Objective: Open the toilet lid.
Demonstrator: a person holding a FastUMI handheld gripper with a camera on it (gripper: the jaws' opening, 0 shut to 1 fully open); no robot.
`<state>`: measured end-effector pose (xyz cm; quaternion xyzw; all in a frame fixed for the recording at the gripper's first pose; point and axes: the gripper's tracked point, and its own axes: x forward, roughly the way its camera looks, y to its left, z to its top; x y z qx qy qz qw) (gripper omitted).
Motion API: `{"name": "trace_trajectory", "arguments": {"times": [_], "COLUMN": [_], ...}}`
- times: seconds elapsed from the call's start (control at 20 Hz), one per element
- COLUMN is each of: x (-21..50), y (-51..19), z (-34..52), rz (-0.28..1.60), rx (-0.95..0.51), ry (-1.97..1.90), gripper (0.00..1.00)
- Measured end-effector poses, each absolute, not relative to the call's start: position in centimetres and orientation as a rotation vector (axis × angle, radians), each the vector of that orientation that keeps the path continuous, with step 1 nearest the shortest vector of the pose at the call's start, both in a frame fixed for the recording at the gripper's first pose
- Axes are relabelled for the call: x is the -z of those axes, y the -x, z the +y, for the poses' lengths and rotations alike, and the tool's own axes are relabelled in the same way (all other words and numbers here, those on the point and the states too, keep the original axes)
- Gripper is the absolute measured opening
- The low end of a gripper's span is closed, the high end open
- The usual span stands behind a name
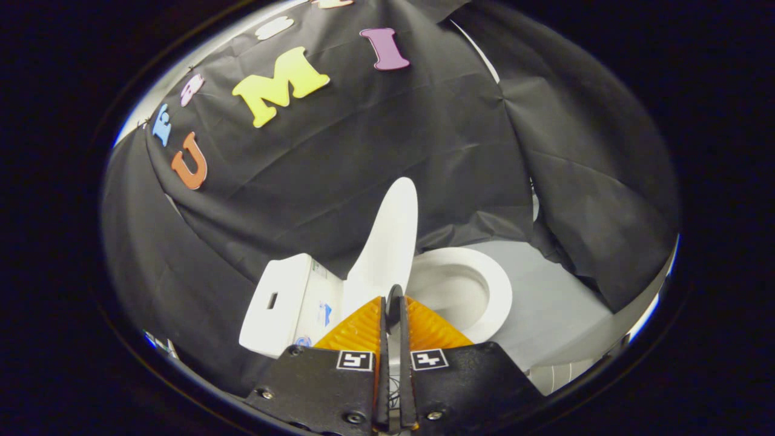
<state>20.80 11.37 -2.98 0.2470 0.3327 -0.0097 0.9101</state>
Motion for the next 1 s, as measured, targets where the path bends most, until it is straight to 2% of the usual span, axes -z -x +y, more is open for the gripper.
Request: {"name": "trace_trajectory", "arguments": {"times": [0.3,1.0], "x": [0.2,-3.8], "y": [-21.4,-22.2], "z": [15.3,24.8], "rz": [0.660,0.612], "rx": [-0.039,-0.198], "ry": [-0.482,-0.407], "gripper": [0.13,0.14]}}
